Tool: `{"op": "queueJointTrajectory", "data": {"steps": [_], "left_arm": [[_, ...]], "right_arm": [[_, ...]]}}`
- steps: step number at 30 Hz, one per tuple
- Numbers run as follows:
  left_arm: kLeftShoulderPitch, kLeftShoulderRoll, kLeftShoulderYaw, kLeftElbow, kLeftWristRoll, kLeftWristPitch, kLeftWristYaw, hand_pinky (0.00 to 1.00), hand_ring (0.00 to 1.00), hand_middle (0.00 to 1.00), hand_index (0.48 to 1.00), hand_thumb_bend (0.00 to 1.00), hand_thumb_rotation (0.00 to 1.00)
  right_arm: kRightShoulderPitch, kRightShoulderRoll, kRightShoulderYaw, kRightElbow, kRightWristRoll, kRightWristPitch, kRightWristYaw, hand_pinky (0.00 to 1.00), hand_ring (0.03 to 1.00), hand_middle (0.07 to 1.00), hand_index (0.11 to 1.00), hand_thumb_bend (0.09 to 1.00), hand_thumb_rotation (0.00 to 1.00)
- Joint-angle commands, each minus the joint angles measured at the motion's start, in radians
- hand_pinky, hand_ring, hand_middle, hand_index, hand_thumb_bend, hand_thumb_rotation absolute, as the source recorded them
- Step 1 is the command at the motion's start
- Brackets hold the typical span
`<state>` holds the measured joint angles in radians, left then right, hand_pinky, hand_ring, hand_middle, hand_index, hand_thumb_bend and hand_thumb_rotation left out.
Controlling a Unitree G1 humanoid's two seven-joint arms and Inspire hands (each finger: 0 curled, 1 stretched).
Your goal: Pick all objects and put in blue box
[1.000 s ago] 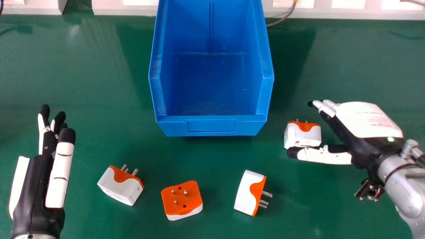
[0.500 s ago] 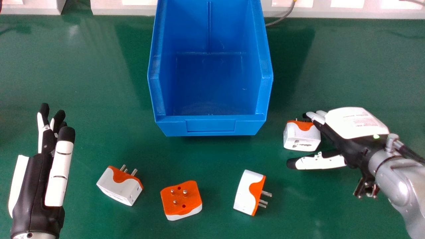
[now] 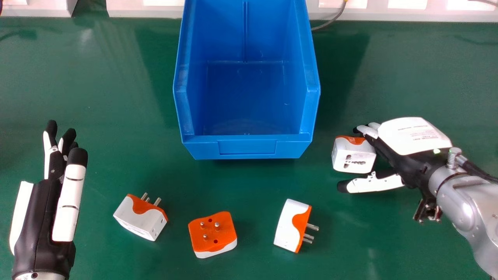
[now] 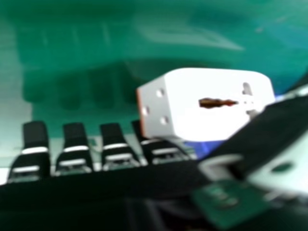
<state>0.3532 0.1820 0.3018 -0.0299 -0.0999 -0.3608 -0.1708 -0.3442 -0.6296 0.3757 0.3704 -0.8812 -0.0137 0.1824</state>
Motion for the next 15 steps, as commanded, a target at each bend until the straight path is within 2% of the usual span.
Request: {"op": "queueJointTrajectory", "data": {"steps": [1, 8, 9, 11, 13, 14, 15], "left_arm": [[0.003, 0.013, 0.011, -0.028, -0.011, -0.010, 0.001, 1.00, 1.00, 1.00, 1.000, 0.59, 0.98], [0.005, 0.013, 0.011, -0.037, 0.001, -0.001, 0.008, 1.00, 1.00, 1.00, 1.000, 0.60, 0.98], [0.007, 0.014, 0.011, -0.040, 0.009, 0.001, 0.013, 1.00, 1.00, 1.00, 1.000, 0.60, 0.98], [0.002, 0.013, 0.010, -0.038, 0.001, -0.001, 0.009, 1.00, 1.00, 1.00, 1.000, 0.60, 0.97], [-0.001, 0.012, 0.009, -0.038, -0.007, 0.000, 0.006, 1.00, 1.00, 1.00, 1.000, 0.60, 0.97], [-0.001, 0.011, 0.009, -0.040, -0.010, 0.004, 0.005, 1.00, 1.00, 1.00, 1.000, 0.59, 0.97], [-0.001, 0.011, 0.008, -0.042, -0.011, 0.007, 0.005, 1.00, 1.00, 1.00, 1.000, 0.59, 0.96]], "right_arm": [[-0.029, -0.022, 0.010, 0.005, -0.012, -0.008, 0.009, 0.84, 0.916, 0.936, 0.918, 0.557, 0.89], [-0.041, -0.025, 0.018, 0.000, -0.010, -0.004, 0.010, 0.83, 0.903, 0.916, 0.900, 0.515, 0.85], [-0.041, -0.023, 0.017, -0.002, -0.010, -0.003, 0.007, 0.81, 0.892, 0.903, 0.889, 0.506, 0.84], [-0.039, -0.015, 0.013, 0.006, -0.006, -0.010, -0.026, 0.78, 0.858, 0.859, 0.847, 0.471, 0.82], [-0.036, -0.006, 0.009, 0.024, -0.003, -0.026, -0.089, 0.72, 0.772, 0.779, 0.769, 0.447, 0.77], [-0.034, -0.001, 0.010, 0.039, -0.009, -0.036, -0.138, 0.62, 0.673, 0.693, 0.683, 0.437, 0.72], [-0.035, 0.002, 0.015, 0.057, -0.017, -0.046, -0.184, 0.48, 0.529, 0.565, 0.564, 0.424, 0.66]]}}
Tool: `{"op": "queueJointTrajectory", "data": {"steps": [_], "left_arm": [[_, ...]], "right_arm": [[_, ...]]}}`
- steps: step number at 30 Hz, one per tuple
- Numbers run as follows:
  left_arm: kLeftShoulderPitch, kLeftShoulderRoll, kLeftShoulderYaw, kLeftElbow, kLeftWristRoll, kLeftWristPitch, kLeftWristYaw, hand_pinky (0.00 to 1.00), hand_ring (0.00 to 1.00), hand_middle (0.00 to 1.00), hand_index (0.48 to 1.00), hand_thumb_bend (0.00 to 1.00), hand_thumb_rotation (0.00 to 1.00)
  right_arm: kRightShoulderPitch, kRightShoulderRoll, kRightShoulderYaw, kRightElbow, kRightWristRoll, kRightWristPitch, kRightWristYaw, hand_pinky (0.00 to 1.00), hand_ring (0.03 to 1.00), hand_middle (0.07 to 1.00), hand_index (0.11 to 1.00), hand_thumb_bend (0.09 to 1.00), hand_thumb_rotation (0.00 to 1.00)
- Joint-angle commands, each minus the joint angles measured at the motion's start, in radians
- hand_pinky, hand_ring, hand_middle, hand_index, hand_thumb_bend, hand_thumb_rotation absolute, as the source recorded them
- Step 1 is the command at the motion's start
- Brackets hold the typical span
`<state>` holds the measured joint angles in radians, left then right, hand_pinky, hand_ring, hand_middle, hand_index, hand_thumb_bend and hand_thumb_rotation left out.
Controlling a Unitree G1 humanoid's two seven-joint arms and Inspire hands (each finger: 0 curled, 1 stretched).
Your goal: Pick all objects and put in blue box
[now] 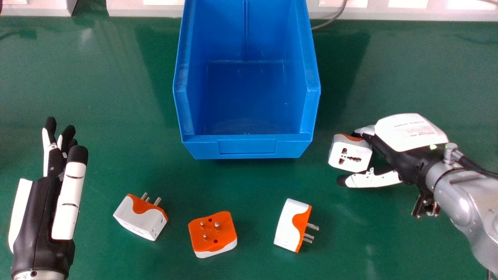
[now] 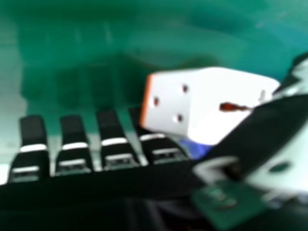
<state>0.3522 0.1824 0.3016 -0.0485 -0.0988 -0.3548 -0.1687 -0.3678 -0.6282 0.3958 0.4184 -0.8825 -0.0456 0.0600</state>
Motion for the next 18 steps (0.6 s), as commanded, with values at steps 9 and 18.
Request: {"op": "queueJointTrajectory", "data": {"steps": [9, 18], "left_arm": [[-0.005, 0.011, 0.008, -0.025, -0.004, 0.008, 0.006, 1.00, 1.00, 1.00, 1.000, 0.58, 0.96], [-0.010, 0.017, 0.011, -0.024, -0.001, 0.018, 0.007, 1.00, 1.00, 1.00, 1.000, 0.57, 0.96]], "right_arm": [[-0.013, 0.042, -0.014, 0.082, 0.015, -0.014, -0.153, 0.10, 0.153, 0.216, 0.303, 0.419, 0.65], [-0.006, 0.052, -0.019, 0.072, 0.027, 0.008, -0.174, 0.09, 0.147, 0.215, 0.304, 0.428, 0.62]]}}
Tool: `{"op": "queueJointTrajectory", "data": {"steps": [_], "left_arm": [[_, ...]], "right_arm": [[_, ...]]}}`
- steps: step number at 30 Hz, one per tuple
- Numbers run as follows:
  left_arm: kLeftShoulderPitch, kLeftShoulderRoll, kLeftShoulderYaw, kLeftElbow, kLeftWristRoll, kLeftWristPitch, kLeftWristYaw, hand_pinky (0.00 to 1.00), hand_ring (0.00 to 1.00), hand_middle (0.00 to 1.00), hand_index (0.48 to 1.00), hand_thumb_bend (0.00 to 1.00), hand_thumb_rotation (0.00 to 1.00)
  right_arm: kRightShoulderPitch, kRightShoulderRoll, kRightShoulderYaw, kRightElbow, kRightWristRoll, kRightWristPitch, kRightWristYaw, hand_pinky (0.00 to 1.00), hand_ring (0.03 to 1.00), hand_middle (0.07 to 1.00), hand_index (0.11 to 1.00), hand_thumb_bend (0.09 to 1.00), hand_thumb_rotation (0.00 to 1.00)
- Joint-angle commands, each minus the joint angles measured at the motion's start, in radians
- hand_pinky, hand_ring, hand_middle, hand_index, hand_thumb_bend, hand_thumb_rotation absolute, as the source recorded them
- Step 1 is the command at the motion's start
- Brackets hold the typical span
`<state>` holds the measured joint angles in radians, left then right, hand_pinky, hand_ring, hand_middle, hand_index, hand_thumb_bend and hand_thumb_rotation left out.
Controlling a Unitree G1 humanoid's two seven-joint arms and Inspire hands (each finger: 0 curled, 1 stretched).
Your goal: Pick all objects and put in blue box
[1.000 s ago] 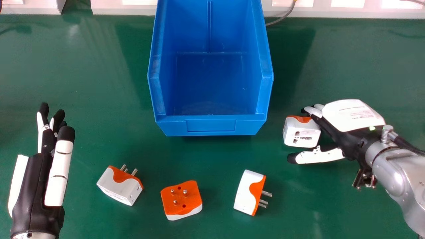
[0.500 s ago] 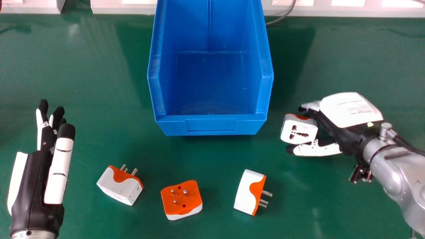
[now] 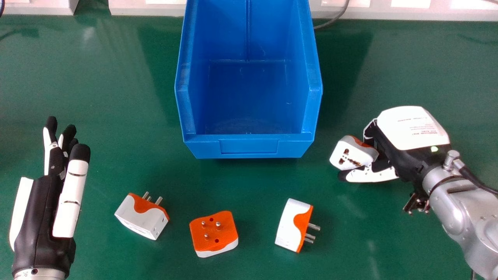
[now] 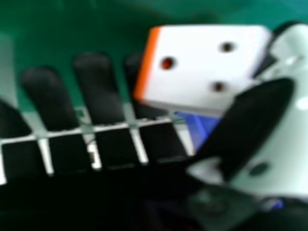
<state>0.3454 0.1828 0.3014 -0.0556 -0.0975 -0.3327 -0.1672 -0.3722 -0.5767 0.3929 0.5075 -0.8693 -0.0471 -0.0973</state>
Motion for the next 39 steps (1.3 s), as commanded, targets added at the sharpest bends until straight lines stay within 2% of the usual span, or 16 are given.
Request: {"op": "queueJointTrajectory", "data": {"steps": [1, 6, 8, 15, 17, 19, 24, 27, 28, 31, 34, 38, 39], "left_arm": [[-0.004, 0.016, 0.012, -0.018, -0.006, -0.003, 0.003, 1.00, 1.00, 1.00, 1.000, 0.56, 0.96], [-0.003, 0.014, 0.013, -0.025, -0.018, 0.007, -0.001, 1.00, 1.00, 1.00, 1.000, 0.54, 0.95], [-0.005, 0.016, 0.013, -0.020, -0.015, 0.005, -0.001, 1.00, 1.00, 1.00, 1.000, 0.54, 0.95], [-0.004, 0.018, 0.013, -0.022, -0.013, 0.006, 0.003, 1.00, 1.00, 1.00, 1.000, 0.54, 0.96], [-0.005, 0.014, 0.012, -0.025, -0.030, 0.010, -0.003, 1.00, 1.00, 1.00, 1.000, 0.52, 0.94], [-0.006, 0.014, 0.012, -0.028, -0.038, 0.018, -0.004, 1.00, 1.00, 1.00, 1.000, 0.50, 0.94], [-0.006, 0.021, 0.015, -0.028, -0.021, 0.023, 0.005, 1.00, 1.00, 1.00, 1.000, 0.50, 0.94], [-0.003, 0.023, 0.017, -0.028, -0.022, 0.027, 0.003, 1.00, 1.00, 1.00, 1.000, 0.50, 0.95], [-0.005, 0.024, 0.018, -0.027, -0.038, 0.029, -0.007, 1.00, 1.00, 1.00, 1.000, 0.50, 0.95], [-0.008, 0.026, 0.020, -0.023, -0.053, 0.029, -0.018, 1.00, 1.00, 1.00, 1.000, 0.51, 0.94], [-0.007, 0.028, 0.022, -0.021, -0.052, 0.021, -0.020, 1.00, 1.00, 1.00, 1.000, 0.51, 0.94], [-0.010, 0.027, 0.024, -0.017, -0.061, 0.018, -0.024, 1.00, 1.00, 1.00, 1.000, 0.51, 0.92], [-0.009, 0.029, 0.024, -0.017, -0.055, 0.018, -0.021, 1.00, 1.00, 1.00, 1.000, 0.51, 0.92]], "right_arm": [[-0.001, 0.003, -0.016, -0.020, 0.013, 0.016, -0.015, 0.10, 0.152, 0.220, 0.307, 0.428, 0.62], [0.004, 0.009, -0.015, -0.031, 0.012, 0.036, -0.014, 0.11, 0.166, 0.240, 0.324, 0.425, 0.61], [0.008, 0.009, -0.016, -0.036, 0.014, 0.041, -0.011, 0.11, 0.168, 0.241, 0.326, 0.422, 0.64], [0.026, 0.007, -0.025, -0.059, 0.023, 0.047, -0.014, 0.12, 0.182, 0.254, 0.336, 0.420, 0.60], [0.035, 0.006, -0.028, -0.074, 0.024, 0.055, -0.014, 0.13, 0.191, 0.263, 0.344, 0.415, 0.59], [0.045, 0.006, -0.034, -0.096, 0.027, 0.064, -0.007, 0.15, 0.210, 0.281, 0.356, 0.411, 0.58], [0.098, 0.002, -0.066, -0.187, 0.046, 0.082, -0.009, 0.11, 0.166, 0.231, 0.315, 0.396, 0.58], [0.144, -0.004, -0.093, -0.257, 0.054, 0.089, -0.014, 0.10, 0.146, 0.206, 0.282, 0.390, 0.52], [0.161, -0.002, -0.103, -0.282, 0.052, 0.096, -0.017, 0.09, 0.139, 0.196, 0.271, 0.389, 0.51], [0.224, 0.005, -0.140, -0.370, 0.059, 0.104, -0.023, 0.07, 0.115, 0.168, 0.234, 0.398, 0.49], [0.283, 0.015, -0.170, -0.447, 0.060, 0.111, -0.033, 0.06, 0.104, 0.154, 0.211, 0.397, 0.50], [0.348, 0.029, -0.198, -0.527, 0.058, 0.111, -0.042, 0.05, 0.094, 0.144, 0.195, 0.394, 0.50], [0.363, 0.032, -0.202, -0.544, 0.055, 0.114, -0.043, 0.05, 0.092, 0.142, 0.190, 0.394, 0.50]]}}
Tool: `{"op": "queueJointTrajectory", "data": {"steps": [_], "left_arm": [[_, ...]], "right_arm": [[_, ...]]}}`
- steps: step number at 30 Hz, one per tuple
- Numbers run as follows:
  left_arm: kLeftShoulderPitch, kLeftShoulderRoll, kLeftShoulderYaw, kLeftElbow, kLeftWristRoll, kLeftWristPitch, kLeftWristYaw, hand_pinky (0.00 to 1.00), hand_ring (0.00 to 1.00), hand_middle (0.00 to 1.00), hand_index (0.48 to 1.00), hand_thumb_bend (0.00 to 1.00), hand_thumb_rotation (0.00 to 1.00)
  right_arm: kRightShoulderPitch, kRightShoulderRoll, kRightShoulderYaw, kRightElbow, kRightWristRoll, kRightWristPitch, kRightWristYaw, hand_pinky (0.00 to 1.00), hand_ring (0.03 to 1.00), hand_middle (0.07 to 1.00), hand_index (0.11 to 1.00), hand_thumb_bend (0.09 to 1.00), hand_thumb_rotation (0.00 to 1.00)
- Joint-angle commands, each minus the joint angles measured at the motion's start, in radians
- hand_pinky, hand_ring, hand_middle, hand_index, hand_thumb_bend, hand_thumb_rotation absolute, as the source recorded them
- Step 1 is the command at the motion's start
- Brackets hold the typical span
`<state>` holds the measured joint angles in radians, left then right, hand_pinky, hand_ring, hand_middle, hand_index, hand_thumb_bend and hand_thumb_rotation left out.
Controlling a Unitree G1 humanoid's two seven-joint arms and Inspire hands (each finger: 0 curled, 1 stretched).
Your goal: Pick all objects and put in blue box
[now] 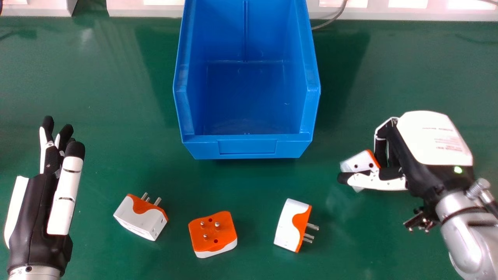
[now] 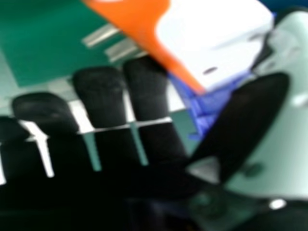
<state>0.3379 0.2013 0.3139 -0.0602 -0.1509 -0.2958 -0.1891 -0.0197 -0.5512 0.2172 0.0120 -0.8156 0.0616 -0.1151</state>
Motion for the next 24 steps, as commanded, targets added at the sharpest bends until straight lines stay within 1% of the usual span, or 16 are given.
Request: {"op": "queueJointTrajectory", "data": {"steps": [1, 2, 3, 4, 5, 7, 8, 9, 11, 15, 17, 19, 20, 22, 23, 24], "left_arm": [[-0.001, 0.012, 0.012, -0.012, 0.005, -0.020, 0.004, 1.00, 1.00, 1.00, 1.000, 0.52, 0.93], [-0.002, 0.012, 0.013, -0.011, 0.004, -0.021, 0.004, 1.00, 1.00, 1.00, 1.000, 0.52, 0.94], [-0.003, 0.013, 0.013, -0.012, 0.005, -0.014, 0.005, 1.00, 1.00, 1.00, 1.000, 0.51, 0.93], [-0.002, 0.014, 0.014, -0.013, 0.007, -0.015, 0.006, 1.00, 1.00, 1.00, 1.000, 0.51, 0.93], [-0.002, 0.015, 0.014, -0.014, 0.004, -0.013, 0.004, 1.00, 1.00, 1.00, 1.000, 0.51, 0.94], [-0.002, 0.015, 0.014, -0.016, 0.008, -0.013, 0.006, 1.00, 1.00, 1.00, 1.000, 0.51, 0.94], [-0.003, 0.016, 0.014, -0.017, 0.013, -0.011, 0.009, 1.00, 1.00, 1.00, 1.000, 0.51, 0.94], [-0.004, 0.016, 0.014, -0.016, 0.014, -0.011, 0.010, 1.00, 1.00, 1.00, 1.000, 0.51, 0.94], [-0.004, 0.014, 0.015, -0.017, 0.004, -0.003, 0.007, 1.00, 1.00, 1.00, 1.000, 0.51, 0.94], [-0.009, 0.017, 0.015, -0.006, 0.006, -0.021, 0.002, 1.00, 1.00, 1.00, 1.000, 0.50, 0.93], [-0.012, 0.019, 0.016, 0.001, 0.005, -0.027, -0.001, 1.00, 1.00, 1.00, 1.000, 0.50, 0.93], [-0.008, 0.016, 0.016, -0.009, 0.006, -0.015, 0.004, 1.00, 1.00, 1.00, 1.000, 0.50, 0.93], [-0.007, 0.016, 0.016, -0.012, 0.009, -0.012, 0.007, 1.00, 1.00, 1.00, 1.000, 0.49, 0.94], [-0.005, 0.015, 0.016, -0.013, 0.016, -0.012, 0.012, 1.00, 1.00, 1.00, 1.000, 0.50, 0.94], [-0.006, 0.015, 0.016, -0.012, 0.017, -0.014, 0.012, 1.00, 1.00, 1.00, 1.000, 0.49, 0.94], [-0.007, 0.016, 0.017, -0.009, 0.016, -0.016, 0.010, 1.00, 1.00, 1.00, 1.000, 0.50, 0.93]], "right_arm": [[0.022, 0.009, -0.030, -0.063, -0.001, 0.008, -0.024, 0.05, 0.089, 0.139, 0.185, 0.393, 0.49], [0.032, 0.013, -0.033, -0.077, -0.003, 0.011, -0.022, 0.05, 0.087, 0.137, 0.183, 0.391, 0.49], [0.041, 0.016, -0.035, -0.089, -0.009, 0.015, -0.024, 0.05, 0.087, 0.137, 0.184, 0.388, 0.51], [0.049, 0.020, -0.039, -0.100, -0.005, 0.017, -0.023, 0.05, 0.088, 0.138, 0.187, 0.387, 0.52], [0.055, 0.024, -0.042, -0.111, -0.007, 0.020, -0.023, 0.05, 0.088, 0.139, 0.189, 0.388, 0.52], [0.063, 0.025, -0.047, -0.125, -0.009, 0.017, -0.025, 0.05, 0.090, 0.141, 0.192, 0.386, 0.51], [0.066, 0.026, -0.049, -0.131, -0.010, 0.017, -0.023, 0.05, 0.091, 0.142, 0.193, 0.388, 0.49], [0.067, 0.027, -0.050, -0.133, -0.011, 0.017, -0.021, 0.05, 0.092, 0.143, 0.194, 0.388, 0.49], [0.061, 0.026, -0.050, -0.125, -0.019, 0.011, -0.028, 0.05, 0.091, 0.141, 0.189, 0.388, 0.49], [0.045, 0.027, -0.048, -0.099, -0.016, 0.009, -0.021, 0.06, 0.102, 0.153, 0.206, 0.397, 0.45], [0.040, 0.027, -0.047, -0.092, -0.019, 0.011, -0.022, 0.06, 0.105, 0.157, 0.211, 0.397, 0.45], [0.037, 0.029, -0.049, -0.091, -0.015, 0.013, -0.020, 0.06, 0.102, 0.154, 0.207, 0.401, 0.46], [0.036, 0.030, -0.051, -0.090, -0.011, 0.012, -0.020, 0.06, 0.100, 0.152, 0.203, 0.405, 0.46], [0.037, 0.031, -0.055, -0.093, -0.006, 0.012, -0.019, 0.05, 0.096, 0.148, 0.197, 0.407, 0.46], [0.038, 0.033, -0.057, -0.096, -0.005, 0.014, -0.017, 0.06, 0.096, 0.148, 0.197, 0.407, 0.46], [0.039, 0.032, -0.059, -0.095, -0.004, 0.010, -0.019, 0.06, 0.099, 0.151, 0.197, 0.406, 0.47]]}}
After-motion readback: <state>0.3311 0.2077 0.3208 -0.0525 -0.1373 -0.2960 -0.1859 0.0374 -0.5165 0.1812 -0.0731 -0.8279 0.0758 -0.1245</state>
